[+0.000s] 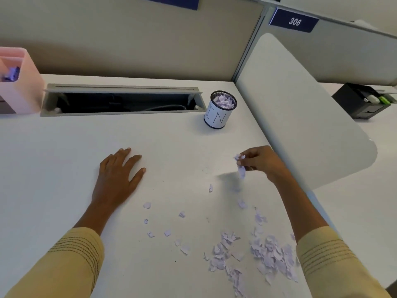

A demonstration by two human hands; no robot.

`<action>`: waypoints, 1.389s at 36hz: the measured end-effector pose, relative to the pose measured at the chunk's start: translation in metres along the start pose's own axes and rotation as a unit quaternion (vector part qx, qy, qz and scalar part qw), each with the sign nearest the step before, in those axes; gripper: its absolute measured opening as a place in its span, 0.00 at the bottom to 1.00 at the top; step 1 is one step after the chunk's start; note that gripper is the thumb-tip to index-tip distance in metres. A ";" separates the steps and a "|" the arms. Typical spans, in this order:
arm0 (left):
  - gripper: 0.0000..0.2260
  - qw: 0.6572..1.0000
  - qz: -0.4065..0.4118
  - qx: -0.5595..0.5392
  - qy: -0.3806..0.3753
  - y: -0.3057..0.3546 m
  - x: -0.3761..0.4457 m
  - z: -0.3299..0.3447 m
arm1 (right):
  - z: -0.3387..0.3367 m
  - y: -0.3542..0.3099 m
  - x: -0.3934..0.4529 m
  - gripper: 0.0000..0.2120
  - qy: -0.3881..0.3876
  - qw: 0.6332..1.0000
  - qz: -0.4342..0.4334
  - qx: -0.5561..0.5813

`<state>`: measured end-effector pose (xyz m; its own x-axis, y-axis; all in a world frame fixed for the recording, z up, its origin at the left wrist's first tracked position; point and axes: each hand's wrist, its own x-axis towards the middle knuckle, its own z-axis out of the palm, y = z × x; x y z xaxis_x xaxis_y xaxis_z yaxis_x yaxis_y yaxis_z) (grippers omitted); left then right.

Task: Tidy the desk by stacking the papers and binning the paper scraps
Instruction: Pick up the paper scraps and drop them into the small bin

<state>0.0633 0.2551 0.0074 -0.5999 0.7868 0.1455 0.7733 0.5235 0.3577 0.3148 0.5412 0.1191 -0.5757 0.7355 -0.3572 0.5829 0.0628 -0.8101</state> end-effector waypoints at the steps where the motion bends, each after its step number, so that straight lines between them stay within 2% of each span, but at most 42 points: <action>1: 0.26 1.000 -0.002 0.000 -0.001 0.000 0.000 0.000 | -0.001 -0.013 0.010 0.04 -0.006 1.000 -0.013 0.018; 5: 0.25 1.000 -0.004 0.001 -0.003 0.000 0.000 0.001 | -0.007 -0.060 0.051 0.04 0.008 0.997 -0.050 0.050; 9: 0.25 1.000 -0.006 -0.002 0.000 0.001 0.000 0.000 | -0.014 -0.095 0.091 0.13 0.062 0.994 -0.068 0.054; 13: 0.25 1.000 -0.011 -0.004 0.001 0.001 0.001 0.000 | -0.014 -0.120 0.125 0.10 0.123 0.991 -0.043 0.036; 17: 0.29 1.000 -0.010 -0.009 0.004 0.000 0.002 -0.001 | -0.005 -0.134 0.143 0.13 0.140 0.989 -0.008 -0.047; 20: 0.29 1.000 -0.010 -0.010 0.005 0.001 0.001 -0.001 | -0.003 -0.138 0.139 0.12 0.127 0.990 0.009 -0.065; 24: 0.27 1.000 -0.009 -0.004 0.001 -0.001 0.002 0.000 | -0.007 -0.135 0.118 0.11 0.125 0.986 -0.036 -0.105; 26: 0.26 1.000 -0.013 -0.001 -0.003 -0.002 0.004 0.001 | -0.008 -0.126 0.101 0.10 0.128 0.983 -0.046 -0.120; 30: 0.25 1.000 -0.003 0.001 0.001 -0.003 0.001 0.000 | -0.014 -0.086 0.046 0.10 0.050 0.993 -0.017 -0.107; 34: 0.26 1.000 0.002 -0.006 0.007 -0.003 0.001 -0.001 | -0.010 -0.026 -0.021 0.14 0.001 0.979 0.026 -0.201; 37: 0.26 1.000 0.007 -0.005 0.012 -0.002 0.000 0.001 | -0.005 0.021 -0.065 0.21 -0.024 0.957 0.054 -0.283; 40: 0.27 1.000 0.008 -0.006 0.011 -0.002 0.000 0.001 | 0.000 0.061 -0.094 0.33 -0.051 0.936 0.088 -0.338; 44: 0.28 1.000 0.014 -0.004 0.011 -0.003 -0.001 0.002 | 0.009 0.088 -0.112 0.45 -0.052 0.917 0.098 -0.382; 47: 0.28 1.000 0.015 -0.002 0.010 -0.003 -0.001 0.003 | 0.015 0.090 -0.116 0.48 -0.063 0.925 0.083 -0.365; 50: 0.28 1.000 0.015 0.000 0.012 -0.004 0.000 0.002 | 0.028 0.085 -0.116 0.46 -0.077 0.931 0.064 -0.351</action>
<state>0.0609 0.2544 0.0039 -0.5811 0.7941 0.1782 0.7909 0.4995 0.3535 0.4155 0.4425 0.0790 -0.5195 0.6653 -0.5361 0.8525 0.4461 -0.2725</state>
